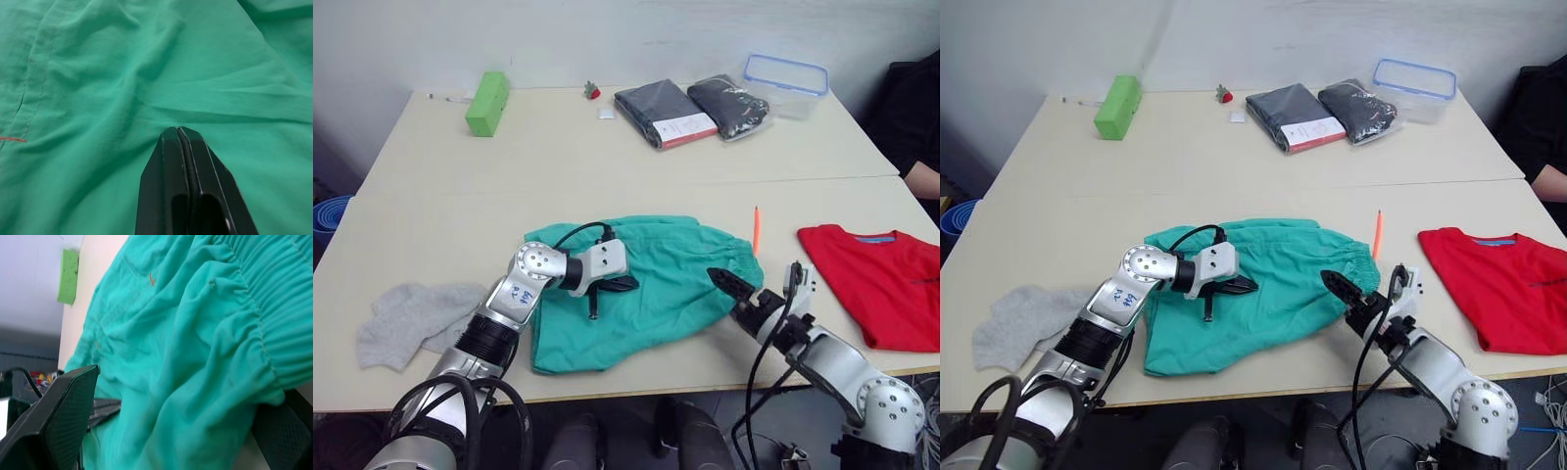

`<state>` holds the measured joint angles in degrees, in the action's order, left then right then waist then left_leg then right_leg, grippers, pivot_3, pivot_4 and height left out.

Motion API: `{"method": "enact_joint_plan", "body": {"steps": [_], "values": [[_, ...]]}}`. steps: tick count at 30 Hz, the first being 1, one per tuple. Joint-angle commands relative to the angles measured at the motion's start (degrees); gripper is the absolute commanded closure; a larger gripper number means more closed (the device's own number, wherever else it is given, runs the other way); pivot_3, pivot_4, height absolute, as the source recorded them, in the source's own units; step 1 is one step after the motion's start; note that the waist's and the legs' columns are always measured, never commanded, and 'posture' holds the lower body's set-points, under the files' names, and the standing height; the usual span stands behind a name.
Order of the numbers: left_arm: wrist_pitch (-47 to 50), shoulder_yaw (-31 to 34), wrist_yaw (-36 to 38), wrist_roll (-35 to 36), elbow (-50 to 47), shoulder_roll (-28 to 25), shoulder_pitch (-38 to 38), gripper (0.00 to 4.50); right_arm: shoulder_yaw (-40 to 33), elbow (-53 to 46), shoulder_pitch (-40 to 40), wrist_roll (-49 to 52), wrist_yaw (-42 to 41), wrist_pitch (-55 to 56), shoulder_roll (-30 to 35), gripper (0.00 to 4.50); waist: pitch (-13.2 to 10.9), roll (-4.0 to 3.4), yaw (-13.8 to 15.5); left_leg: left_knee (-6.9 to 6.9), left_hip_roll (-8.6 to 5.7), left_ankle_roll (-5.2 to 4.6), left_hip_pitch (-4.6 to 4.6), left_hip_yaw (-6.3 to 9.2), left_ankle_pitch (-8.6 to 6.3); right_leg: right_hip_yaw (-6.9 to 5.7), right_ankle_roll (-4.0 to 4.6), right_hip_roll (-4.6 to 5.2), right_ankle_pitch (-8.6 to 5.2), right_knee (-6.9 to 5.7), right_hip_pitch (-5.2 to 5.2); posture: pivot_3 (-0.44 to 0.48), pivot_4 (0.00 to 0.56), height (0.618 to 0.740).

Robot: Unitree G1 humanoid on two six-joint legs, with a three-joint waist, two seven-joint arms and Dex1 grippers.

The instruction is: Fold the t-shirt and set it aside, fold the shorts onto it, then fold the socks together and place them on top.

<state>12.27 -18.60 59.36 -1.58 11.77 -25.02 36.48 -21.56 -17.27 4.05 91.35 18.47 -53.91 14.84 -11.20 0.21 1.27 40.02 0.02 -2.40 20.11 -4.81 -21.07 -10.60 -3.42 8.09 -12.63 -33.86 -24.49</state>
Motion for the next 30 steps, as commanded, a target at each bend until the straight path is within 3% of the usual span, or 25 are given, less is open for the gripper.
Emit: {"method": "enact_joint_plan", "body": {"steps": [1,5,13,18,21,27,30], "values": [[-0.1,-0.5,-1.0,-1.4,-0.9,-1.1,-1.1,4.5,1.9,3.6,-0.1,-3.5,0.7,1.3,1.0,0.42,0.0,0.0,0.0,0.0,0.01,0.0,0.0,0.0,0.0,0.0,0.0,0.0,0.0,0.0,0.0,0.0,0.15,0.74],[0.6,0.3,-1.8,-0.9,-1.7,-1.7,-1.9,4.5,3.8,1.6,0.8,-6.0,-2.5,1.6,2.9,1.6,0.0,-0.01,-0.1,0.0,0.03,-0.01,0.0,-0.01,-0.01,0.0,0.0,0.0,0.0,0.0,-0.02,0.0,0.15,0.74],[1.5,0.7,-3.3,-0.9,-2.3,-2.2,-3.2,4.5,6.9,-4.8,4.3,-7.2,-9.8,1.1,7.9,4.42,-0.1,-0.2,-0.1,-0.04,0.08,0.0,0.09,-0.07,-0.01,0.01,0.0,-0.07,0.0,0.01,-0.19,0.0,0.15,0.74],[2.7,0.7,-4.5,-0.9,-2.8,-1.9,-4.0,4.5,11.0,-8.4,10.0,-8.5,-17.2,-1.0,12.5,4.47,-0.1,-0.21,0.0,-0.04,0.12,0.0,0.08,-0.09,-0.02,0.02,0.0,-0.08,0.0,0.03,-0.2,0.0,0.15,0.74],[4.8,2.4,-6.6,-0.9,-4.6,-2.3,-4.3,4.5,15.4,-7.7,16.0,-10.8,-26.9,-3.7,16.3,4.47,-0.1,-0.22,-0.1,-0.04,0.12,-0.03,0.08,-0.11,-0.05,0.03,0.0,-0.08,0.0,0.06,-0.2,0.0,0.15,0.74],[26.1,18.1,-9.8,11.2,-27.0,-5.6,-6.9,4.5,27.8,-4.4,27.6,-26.4,-48.9,-2.0,22.5,4.47,-0.2,-0.24,-0.4,-0.03,0.18,-0.01,0.43,-0.26,-0.04,0.11,0.0,-0.2,0.0,-0.03,-0.75,0.0,0.15,0.74],[36.2,27.3,-10.6,17.4,-37.9,-9.0,-12.3,4.5,33.7,-1.2,32.3,-34.5,-58.2,1.4,22.6,4.47,-0.2,-0.25,-0.8,-0.03,0.21,0.07,0.63,-0.3,-0.05,0.1,0.0,-0.36,0.0,0.03,-0.93,0.0,0.15,0.74]]}}
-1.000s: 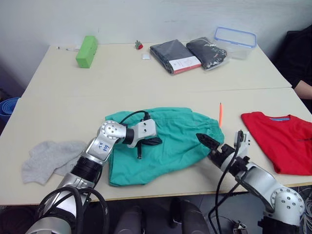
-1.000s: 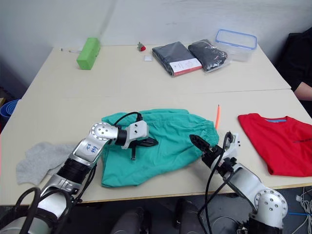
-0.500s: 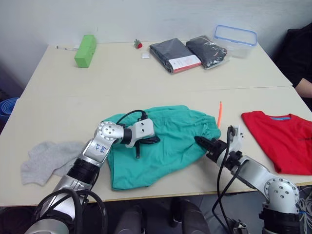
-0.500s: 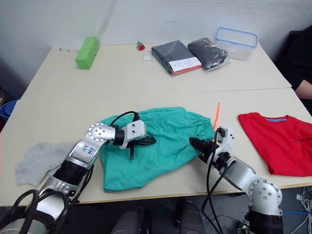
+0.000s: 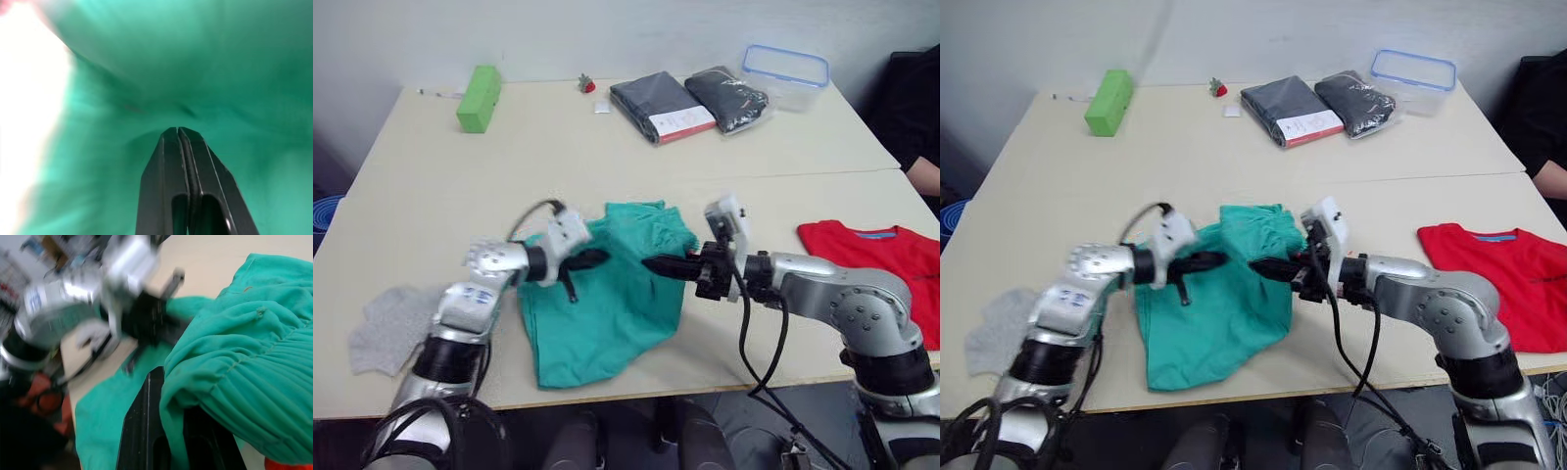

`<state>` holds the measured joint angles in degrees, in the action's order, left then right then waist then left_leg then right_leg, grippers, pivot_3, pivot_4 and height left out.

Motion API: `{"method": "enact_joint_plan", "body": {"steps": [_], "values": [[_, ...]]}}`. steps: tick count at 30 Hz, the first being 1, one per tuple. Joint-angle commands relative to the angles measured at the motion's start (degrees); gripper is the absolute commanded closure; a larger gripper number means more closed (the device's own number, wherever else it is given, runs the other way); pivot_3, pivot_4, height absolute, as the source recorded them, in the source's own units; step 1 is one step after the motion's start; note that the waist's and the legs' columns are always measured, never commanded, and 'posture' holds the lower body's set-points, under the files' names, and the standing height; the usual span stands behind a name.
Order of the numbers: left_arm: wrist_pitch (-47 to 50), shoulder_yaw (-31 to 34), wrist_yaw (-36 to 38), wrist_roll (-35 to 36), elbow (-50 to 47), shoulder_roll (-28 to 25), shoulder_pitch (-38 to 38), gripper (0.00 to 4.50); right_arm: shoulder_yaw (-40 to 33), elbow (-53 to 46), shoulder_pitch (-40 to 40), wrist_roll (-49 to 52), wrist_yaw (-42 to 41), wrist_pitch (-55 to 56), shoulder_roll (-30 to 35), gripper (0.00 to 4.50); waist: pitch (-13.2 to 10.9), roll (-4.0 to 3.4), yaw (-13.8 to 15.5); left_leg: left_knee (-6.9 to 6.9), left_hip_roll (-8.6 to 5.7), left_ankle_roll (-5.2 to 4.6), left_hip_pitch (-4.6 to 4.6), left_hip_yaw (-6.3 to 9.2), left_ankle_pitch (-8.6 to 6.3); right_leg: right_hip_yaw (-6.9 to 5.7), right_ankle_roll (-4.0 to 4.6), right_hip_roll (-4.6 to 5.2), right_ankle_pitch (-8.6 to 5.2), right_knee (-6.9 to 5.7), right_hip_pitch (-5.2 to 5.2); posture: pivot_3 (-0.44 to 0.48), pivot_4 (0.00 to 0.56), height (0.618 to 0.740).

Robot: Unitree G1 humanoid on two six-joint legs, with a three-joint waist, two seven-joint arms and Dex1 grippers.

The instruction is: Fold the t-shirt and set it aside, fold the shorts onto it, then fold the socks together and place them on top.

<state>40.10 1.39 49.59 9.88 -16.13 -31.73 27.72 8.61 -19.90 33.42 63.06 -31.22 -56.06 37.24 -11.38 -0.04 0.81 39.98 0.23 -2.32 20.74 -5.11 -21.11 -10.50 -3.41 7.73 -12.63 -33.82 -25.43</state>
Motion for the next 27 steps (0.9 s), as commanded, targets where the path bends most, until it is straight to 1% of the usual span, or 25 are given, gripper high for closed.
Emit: {"method": "enact_joint_plan", "body": {"steps": [1,2,4,6,9,11,14,15,16,17,18,23,27], "values": [[10.4,10.1,-0.7,7.3,-13.3,-3.9,-6.4,4.5,5.7,2.8,4.3,-9.2,-11.3,5.1,-0.1,4.47,0.0,0.0,-0.4,-0.01,0.0,0.0,0.01,-0.07,-0.02,0.0,0.0,-0.01,0.0,0.03,-0.02,0.0,0.15,0.74],[11.5,12.0,-0.8,7.9,-15.8,-5.3,-9.1,4.5,7.5,4.0,5.4,-11.8,-13.9,6.5,-0.5,4.47,0.0,0.01,-0.6,-0.01,-0.02,0.0,0.01,-0.06,-0.02,-0.02,-0.01,-0.04,0.0,0.05,-0.01,0.0,0.15,0.74],[12.2,16.8,-2.5,6.2,-18.6,-8.2,-17.2,4.5,13.8,6.6,7.8,-19.9,-20.2,12.3,-1.5,4.47,0.0,0.01,-0.9,0.0,-0.03,0.0,0.02,-0.09,-0.02,-0.02,-0.03,-0.08,0.0,0.07,0.0,0.0,0.15,0.74],[11.5,19.0,-4.2,5.2,-19.1,-9.7,-21.5,4.5,16.9,9.0,9.0,-24.1,-22.9,14.7,-3.5,4.47,0.0,0.03,-0.9,0.01,-0.01,0.02,-0.06,-0.15,-0.03,0.05,-0.03,-0.12,0.0,0.05,0.01,0.0,0.15,0.74],[11.4,20.7,-6.8,6.1,-19.0,-9.7,-22.3,4.5,18.4,10.8,10.1,-26.0,-28.0,15.4,-5.7,3.83,0.0,0.08,0.2,0.05,0.0,0.12,-0.09,-0.05,0.07,0.09,0.02,-0.07,0.0,-0.05,0.02,0.0,0.15,0.74],[11.2,20.8,-7.7,6.7,-18.8,-10.0,-21.9,4.5,18.7,10.9,10.2,-26.8,-31.4,15.8,-6.5,3.15,0.0,0.08,0.7,0.09,0.0,0.13,-0.1,-0.05,0.07,0.12,0.09,-0.02,0.05,-0.06,0.02,0.0,0.15,0.74],[10.3,20.0,-7.6,7.3,-17.7,-11.4,-20.2,4.5,18.6,11.2,10.2,-27.1,-34.9,15.4,-7.5,2.1,0.0,0.09,0.7,0.08,-0.01,0.13,-0.09,-0.05,0.05,0.14,0.1,0.02,0.07,-0.05,0.02,0.0,0.15,0.74],[10.0,19.6,-7.4,7.5,-17.1,-12.0,-19.4,4.5,18.3,11.2,10.2,-26.7,-36.2,14.9,-7.6,1.74,0.0,0.08,0.5,0.08,0.0,0.15,-0.09,-0.05,0.04,0.13,0.1,0.01,0.07,-0.05,0.02,0.0,0.15,0.74],[9.4,19.0,-7.0,7.7,-16.3,-12.7,-18.5,4.5,17.9,11.0,10.2,-26.2,-37.5,14.3,-7.6,1.47,0.0,0.08,0.5,0.06,0.02,0.19,-0.09,-0.07,0.02,0.13,0.1,-0.03,0.07,-0.04,0.01,0.0,0.15,0.74],[8.9,18.3,-6.6,7.9,-15.4,-13.4,-17.4,4.5,17.5,10.6,10.1,-26.0,-38.8,14.3,-7.4,1.05,0.0,0.08,0.4,0.05,0.05,0.21,-0.09,-0.07,0.01,0.12,0.11,-0.07,0.06,-0.03,0.0,0.0,0.15,0.74],[8.2,17.3,-6.1,8.2,-14.4,-14.0,-16.1,4.5,17.0,9.8,9.9,-25.7,-40.3,14.6,-6.9,0.77,0.0,0.08,0.4,0.04,0.08,0.22,-0.09,-0.09,0.0,0.11,0.13,-0.11,0.06,-0.04,-0.01,0.0,0.15,0.74],[5.3,11.6,-3.7,9.7,-10.4,-15.0,-8.3,4.5,14.5,7.7,8.5,-25.0,-42.9,15.0,-6.6,0.77,0.0,0.08,0.4,0.05,0.12,0.26,-0.1,-0.14,-0.02,0.11,0.16,-0.18,0.04,-0.03,-0.01,0.0,0.15,0.74],[3.7,9.5,-3.8,9.2,-6.9,-15.6,-4.7,4.5,14.0,11.8,10.3,-29.4,-41.2,16.9,-7.6,0.77,0.0,0.08,0.2,0.05,0.11,0.26,-0.13,-0.18,-0.02,0.13,0.16,-0.2,0.04,-0.07,-0.02,0.0,0.15,0.74]]}}
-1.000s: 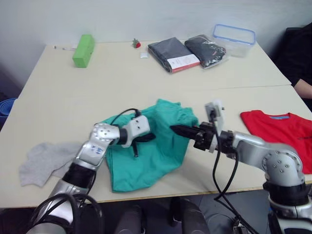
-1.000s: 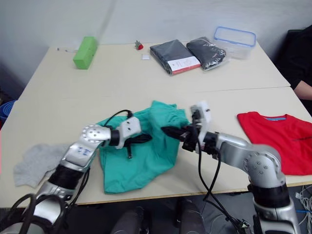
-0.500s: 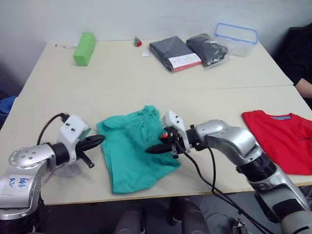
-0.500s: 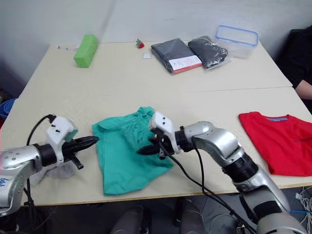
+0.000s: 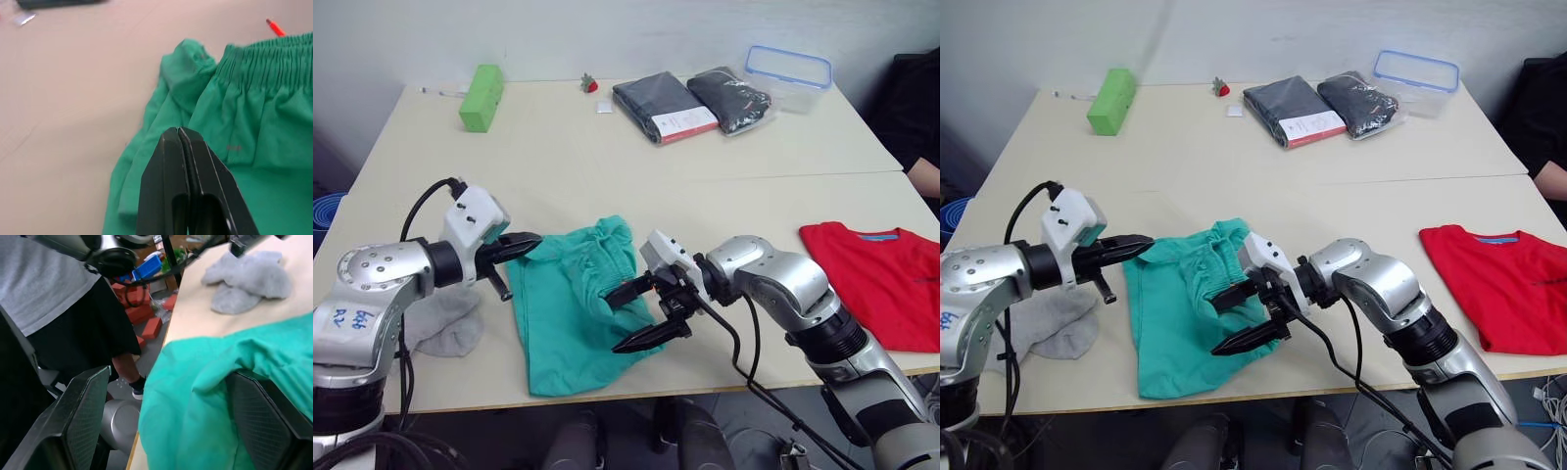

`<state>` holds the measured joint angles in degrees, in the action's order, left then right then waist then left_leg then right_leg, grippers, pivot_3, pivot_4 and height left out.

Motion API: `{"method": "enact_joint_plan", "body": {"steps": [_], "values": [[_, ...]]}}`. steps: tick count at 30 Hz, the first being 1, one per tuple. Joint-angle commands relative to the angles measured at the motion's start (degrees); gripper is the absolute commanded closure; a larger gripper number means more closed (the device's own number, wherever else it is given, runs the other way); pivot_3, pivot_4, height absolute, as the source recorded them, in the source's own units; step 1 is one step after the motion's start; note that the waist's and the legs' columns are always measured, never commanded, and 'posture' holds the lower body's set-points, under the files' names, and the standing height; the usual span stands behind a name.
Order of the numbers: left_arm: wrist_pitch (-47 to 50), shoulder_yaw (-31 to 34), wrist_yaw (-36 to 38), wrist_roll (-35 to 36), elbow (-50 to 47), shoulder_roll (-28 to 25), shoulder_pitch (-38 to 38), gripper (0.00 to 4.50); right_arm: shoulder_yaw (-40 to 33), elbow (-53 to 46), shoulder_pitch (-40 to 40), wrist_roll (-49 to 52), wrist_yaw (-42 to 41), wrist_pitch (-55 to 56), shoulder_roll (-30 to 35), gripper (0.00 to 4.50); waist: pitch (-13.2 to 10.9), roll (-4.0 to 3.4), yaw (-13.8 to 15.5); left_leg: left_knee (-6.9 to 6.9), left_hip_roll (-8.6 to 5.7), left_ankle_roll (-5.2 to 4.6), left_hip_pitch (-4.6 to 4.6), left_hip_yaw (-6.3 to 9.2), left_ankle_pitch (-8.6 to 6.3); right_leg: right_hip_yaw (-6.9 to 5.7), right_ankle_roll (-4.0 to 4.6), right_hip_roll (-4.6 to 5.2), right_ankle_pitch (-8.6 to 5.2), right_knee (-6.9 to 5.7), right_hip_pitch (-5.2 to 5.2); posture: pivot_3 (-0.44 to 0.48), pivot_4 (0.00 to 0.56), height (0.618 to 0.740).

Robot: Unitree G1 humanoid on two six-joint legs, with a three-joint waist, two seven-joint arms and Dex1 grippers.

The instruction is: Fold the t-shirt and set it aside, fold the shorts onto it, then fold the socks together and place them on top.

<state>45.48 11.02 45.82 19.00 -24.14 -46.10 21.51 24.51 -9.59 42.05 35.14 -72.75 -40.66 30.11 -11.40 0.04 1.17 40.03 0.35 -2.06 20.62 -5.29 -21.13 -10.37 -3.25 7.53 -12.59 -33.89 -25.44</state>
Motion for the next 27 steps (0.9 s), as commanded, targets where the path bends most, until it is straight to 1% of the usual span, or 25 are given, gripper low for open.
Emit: {"method": "enact_joint_plan", "body": {"steps": [1,5,9,12,14,15,16,18,20,21,27], "values": [[-2.0,-0.1,0.1,0.1,1.5,-1.5,1.5,4.5,-3.1,2.3,2.5,-1.0,-0.7,0.9,0.2,0.77,0.0,0.0,-0.4,0.0,0.02,0.01,-0.01,-0.04,0.0,0.01,0.01,-0.02,0.0,0.0,0.0,0.0,0.15,0.74],[-2.7,0.9,0.5,0.8,1.3,-2.6,0.4,4.5,-6.9,3.9,4.0,0.8,-6.5,0.0,5.5,0.77,0.0,-0.02,-0.8,-0.01,0.02,0.01,0.0,-0.03,-0.01,0.0,0.01,-0.03,0.0,0.02,-0.01,0.0,0.15,0.74],[-2.8,1.5,-0.1,1.3,0.7,-3.2,-0.4,4.5,-10.0,10.9,5.8,-1.3,-6.9,0.1,8.1,0.77,0.0,-0.01,-0.9,-0.01,0.0,0.0,0.0,-0.05,-0.01,0.0,0.0,0.0,0.0,0.05,0.0,0.0,0.15,0.74],[-2.8,2.2,-0.9,1.6,0.4,-3.2,-0.9,4.5,-8.7,15.6,4.5,-5.5,-7.3,2.8,8.7,1.35,0.0,-0.01,-1.1,-0.01,0.02,0.01,-0.01,-0.05,-0.01,0.0,0.01,-0.01,0.0,0.01,0.0,0.0,0.15,0.74],[-2.8,2.3,-1.1,1.8,0.1,-3.1,-1.3,4.5,-6.8,16.1,3.2,-8.7,-5.6,5.2,6.9,2.03,0.0,-0.01,-1.1,-0.02,0.03,0.01,-0.01,-0.06,-0.01,0.0,0.01,-0.01,0.0,0.02,0.0,0.0,0.15,0.74],[-2.9,2.1,-1.2,1.7,0.1,-3.1,-1.4,4.5,-5.3,16.7,2.6,-11.0,-4.3,7.2,5.5,2.44,0.0,-0.01,-1.2,-0.02,0.03,0.01,-0.01,-0.06,-0.01,0.0,0.01,-0.02,0.0,0.02,-0.01,0.0,0.15,0.74],[-3.0,2.0,-1.3,1.6,0.0,-3.1,-1.5,4.5,-4.0,17.4,2.1,-13.4,-3.1,9.3,4.1,2.73,0.0,-0.01,-1.4,-0.02,0.03,0.01,-0.01,-0.07,-0.01,0.0,0.01,-0.02,0.0,0.01,0.0,0.0,0.15,0.74],[-3.2,1.7,-1.4,1.6,0.0,-3.1,-1.5,4.5,-1.9,18.9,1.6,-17.3,-1.1,13.0,1.3,3.51,0.0,-0.02,-1.6,-0.02,0.11,0.05,-0.07,-0.2,-0.02,0.03,0.01,-0.06,0.0,-0.01,-0.01,0.0,0.15,0.74],[-3.2,1.6,-1.4,1.7,0.2,-3.2,-1.4,4.5,-1.3,19.3,1.8,-18.5,0.2,13.7,-1.8,4.23,0.0,-0.04,-1.4,-0.02,0.13,0.1,-0.09,-0.2,0.0,0.04,0.03,-0.1,-0.01,-0.04,-0.01,0.0,0.15,0.74],[-3.2,1.6,-1.4,1.7,0.3,-3.2,-1.3,4.5,-1.3,19.3,2.0,-18.4,0.6,13.4,-3.1,4.46,0.0,-0.04,-1.4,-0.02,0.13,0.1,-0.09,-0.19,0.0,0.04,0.04,-0.1,-0.02,-0.06,-0.01,0.0,0.15,0.74],[-3.4,1.5,-1.4,1.7,0.8,-3.3,-1.0,4.5,-3.3,17.1,4.6,-15.3,0.9,9.6,-9.2,4.46,0.0,-0.04,-1.3,0.0,0.13,0.1,-0.08,-0.16,0.0,0.08,0.04,-0.12,-0.02,-0.05,-0.01,0.0,0.15,0.74]]}}
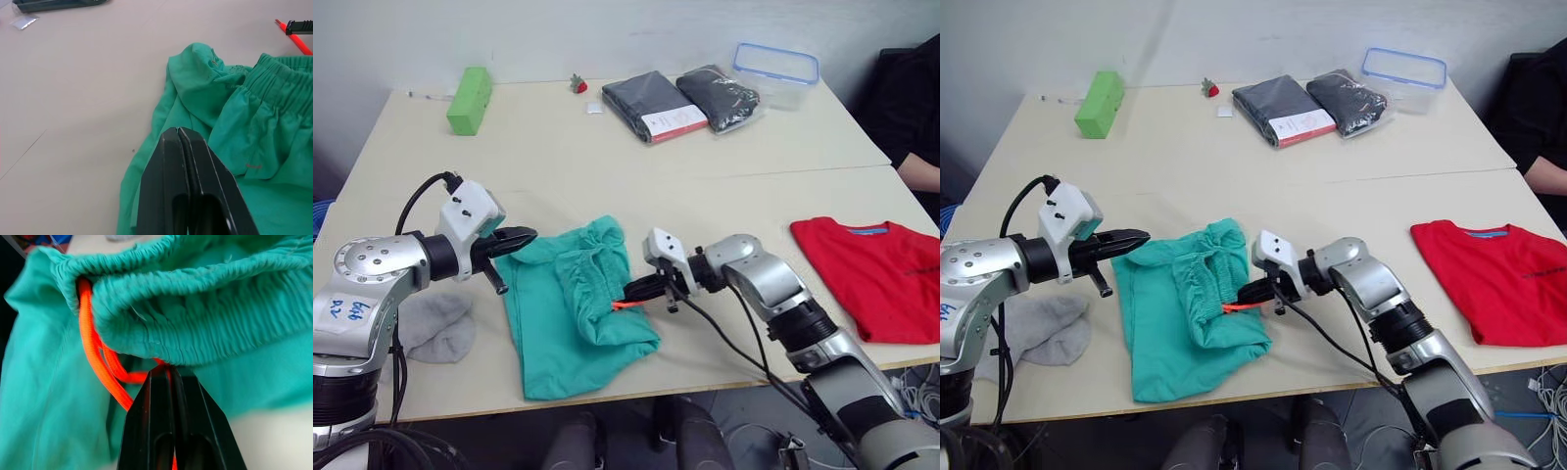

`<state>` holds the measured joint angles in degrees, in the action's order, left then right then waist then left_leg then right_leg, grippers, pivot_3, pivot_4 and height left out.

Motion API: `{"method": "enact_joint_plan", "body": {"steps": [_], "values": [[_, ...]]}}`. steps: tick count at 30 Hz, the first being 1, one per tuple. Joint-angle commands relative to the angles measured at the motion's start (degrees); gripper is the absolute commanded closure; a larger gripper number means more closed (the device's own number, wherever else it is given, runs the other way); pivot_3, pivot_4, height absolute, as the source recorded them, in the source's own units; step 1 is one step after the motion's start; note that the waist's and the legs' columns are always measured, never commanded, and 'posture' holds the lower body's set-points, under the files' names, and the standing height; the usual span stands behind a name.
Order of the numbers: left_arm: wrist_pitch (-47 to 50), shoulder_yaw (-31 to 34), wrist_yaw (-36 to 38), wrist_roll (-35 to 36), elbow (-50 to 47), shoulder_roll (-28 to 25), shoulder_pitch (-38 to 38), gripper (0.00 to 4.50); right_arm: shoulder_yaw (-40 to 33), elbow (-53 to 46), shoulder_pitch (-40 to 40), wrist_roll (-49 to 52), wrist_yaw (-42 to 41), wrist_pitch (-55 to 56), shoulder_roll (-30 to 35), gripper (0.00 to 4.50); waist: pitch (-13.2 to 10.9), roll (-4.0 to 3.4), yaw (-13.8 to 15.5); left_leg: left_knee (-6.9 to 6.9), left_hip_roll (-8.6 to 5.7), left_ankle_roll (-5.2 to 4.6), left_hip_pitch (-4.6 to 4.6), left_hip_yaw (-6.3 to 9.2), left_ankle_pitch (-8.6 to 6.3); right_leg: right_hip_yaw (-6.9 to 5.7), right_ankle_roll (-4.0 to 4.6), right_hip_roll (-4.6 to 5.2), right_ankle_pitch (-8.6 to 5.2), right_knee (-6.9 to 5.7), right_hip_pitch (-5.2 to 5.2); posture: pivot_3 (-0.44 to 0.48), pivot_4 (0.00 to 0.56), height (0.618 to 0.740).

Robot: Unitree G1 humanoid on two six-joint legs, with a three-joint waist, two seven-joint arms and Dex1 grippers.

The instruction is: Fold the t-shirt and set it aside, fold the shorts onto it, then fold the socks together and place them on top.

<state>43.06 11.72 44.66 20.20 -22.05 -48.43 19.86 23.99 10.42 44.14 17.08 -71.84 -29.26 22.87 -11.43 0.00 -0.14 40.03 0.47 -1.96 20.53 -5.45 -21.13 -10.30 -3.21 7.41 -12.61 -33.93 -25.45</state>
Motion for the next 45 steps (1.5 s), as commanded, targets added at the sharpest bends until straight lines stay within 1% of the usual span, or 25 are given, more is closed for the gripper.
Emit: {"method": "enact_joint_plan", "body": {"steps": [1,6,10,12,14,17,20,22,25,27,30,31,35,38,41,43,45], "values": [[-1.0,0.8,-0.2,0.5,-1.4,-1.0,0.6,4.5,-3.6,-3.3,3.4,3.9,0.1,-3.0,-2.9,4.46,0.0,0.0,0.0,0.0,0.0,0.0,0.0,0.0,0.0,0.01,0.0,0.0,0.0,-0.01,0.0,0.0,0.15,0.74],[-1.1,1.3,-0.5,0.4,-1.7,-0.9,-0.3,4.5,-3.8,-3.9,6.1,5.3,0.8,-5.6,-6.5,4.46,0.0,-0.01,-0.1,0.0,0.01,0.0,0.0,0.01,0.0,0.02,0.01,-0.02,0.0,-0.02,0.0,0.0,0.15,0.74],[-1.1,1.6,-0.8,0.5,-2.0,-0.8,-0.6,4.5,-1.2,-1.9,6.6,2.3,2.2,-3.3,-9.3,4.46,0.0,-0.01,-0.1,-0.01,0.02,0.02,-0.01,0.0,-0.01,0.03,0.02,-0.05,-0.01,-0.02,0.0,0.0,0.15,0.74],[-0.5,2.0,-0.7,1.4,-2.9,-0.7,-0.6,4.5,-1.5,-2.1,7.0,2.1,2.1,-2.7,-9.7,4.46,0.0,-0.01,-0.1,0.0,0.01,0.02,-0.01,0.0,-0.01,0.04,0.02,-0.07,-0.01,-0.03,0.0,0.0,0.15,0.74],[0.5,2.0,0.2,3.8,-4.7,-0.2,-0.3,4.5,-4.1,-3.9,7.6,4.0,1.3,-4.0,-8.6,4.46,0.0,-0.01,-0.1,0.0,0.02,0.02,-0.01,0.0,-0.01,0.06,0.02,-0.07,-0.01,-0.03,-0.01,0.0,0.15,0.74],[1.4,1.1,1.4,6.9,-7.7,-0.1,-0.1,4.5,-7.8,-5.8,8.1,6.7,0.0,-6.7,-5.2,4.46,0.0,0.0,0.1,0.01,-0.02,0.01,0.01,0.03,-0.01,0.07,0.02,-0.01,-0.01,-0.01,0.0,0.0,0.15,0.74],[1.0,0.5,0.6,6.4,-7.9,-0.7,0.0,4.5,-7.0,-4.4,7.8,4.3,-1.1,-4.6,-1.5,4.46,0.0,0.0,0.0,0.02,-0.08,0.0,0.02,0.03,-0.01,0.09,0.0,0.03,0.0,-0.01,0.0,0.0,0.15,0.74],[0.5,0.4,0.2,6.1,-7.2,-0.8,0.3,4.5,-5.0,-0.7,8.0,0.9,-0.2,-1.9,-1.1,4.46,0.0,0.0,-0.2,0.01,-0.02,0.01,-0.04,0.0,-0.01,0.1,0.02,-0.03,-0.01,-0.04,0.01,0.0,0.15,0.74],[-0.2,0.3,0.1,5.7,-6.0,-1.0,0.6,4.5,-1.7,6.5,8.3,-5.4,3.3,4.7,-3.8,4.46,0.0,0.01,-0.9,-0.04,0.1,0.11,-0.16,-0.14,-0.03,0.19,0.14,-0.17,-0.08,-0.14,0.0,0.0,0.15,0.74],[-0.4,0.3,0.2,5.7,-5.7,-1.2,0.9,4.5,-0.2,9.8,8.2,-8.1,5.4,8.0,-6.7,4.46,0.0,0.0,-1.4,-0.08,0.17,0.2,-0.19,-0.15,-0.01,0.2,0.2,-0.24,-0.12,-0.16,0.0,0.0,0.15,0.74],[-0.6,0.6,0.3,6.0,-5.2,-1.6,1.6,4.5,0.9,11.7,8.0,-9.6,7.8,9.9,-11.7,4.46,0.0,0.0,-1.6,-0.09,0.27,0.28,-0.18,-0.15,-0.01,0.22,0.23,-0.38,-0.13,-0.15,-0.03,0.0,0.15,0.74],[-0.6,0.6,0.3,6.1,-5.0,-1.7,1.8,4.5,0.9,11.7,7.9,-9.8,8.0,10.1,-12.8,4.46,0.0,0.0,-1.6,-0.08,0.32,0.31,-0.18,-0.15,-0.02,0.23,0.24,-0.68,-0.14,-0.15,-0.03,0.0,0.15,0.74],[0.3,0.4,1.6,8.4,-6.0,-1.7,1.5,4.5,0.9,4.7,5.4,-5.4,4.4,7.7,-16.9,4.46,0.0,0.0,-1.4,-0.07,0.37,0.37,-0.18,-0.13,-0.05,0.28,0.28,-0.75,-0.16,-0.13,-0.03,0.0,0.15,0.74],[1.1,-0.9,3.4,9.9,-7.6,-2.1,0.0,4.5,0.8,2.3,4.4,-5.9,5.8,6.6,-17.7,4.46,0.0,0.01,-1.3,-0.03,0.36,0.37,-0.15,-0.06,-0.05,0.38,0.27,-0.76,-0.16,-0.13,-0.02,0.0,0.15,0.74],[0.5,-2.9,4.0,9.4,-8.2,-2.3,-1.1,4.5,0.9,0.5,3.0,-7.0,6.5,7.0,-16.5,4.46,0.0,0.01,-1.2,-0.03,0.36,0.37,-0.17,-0.06,-0.05,0.43,0.27,-0.76,-0.16,-0.15,-0.02,0.0,0.15,0.74],[1.0,-4.4,4.8,10.0,-8.5,-2.2,-1.3,4.5,0.3,-1.4,2.1,-6.5,6.1,6.2,-14.6,4.46,0.0,0.01,-1.2,-0.03,0.36,0.38,-0.17,-0.05,-0.05,0.45,0.28,-0.77,-0.16,-0.16,-0.02,0.0,0.15,0.74],[-0.1,-6.8,5.6,8.2,-8.0,-3.0,-2.3,4.5,-0.4,-3.3,1.6,-6.0,5.0,5.2,-11.9,4.46,0.0,0.01,-1.3,-0.03,0.36,0.39,-0.17,-0.07,-0.06,0.46,0.28,-0.77,-0.16,-0.15,-0.02,0.0,0.15,0.74]]}}
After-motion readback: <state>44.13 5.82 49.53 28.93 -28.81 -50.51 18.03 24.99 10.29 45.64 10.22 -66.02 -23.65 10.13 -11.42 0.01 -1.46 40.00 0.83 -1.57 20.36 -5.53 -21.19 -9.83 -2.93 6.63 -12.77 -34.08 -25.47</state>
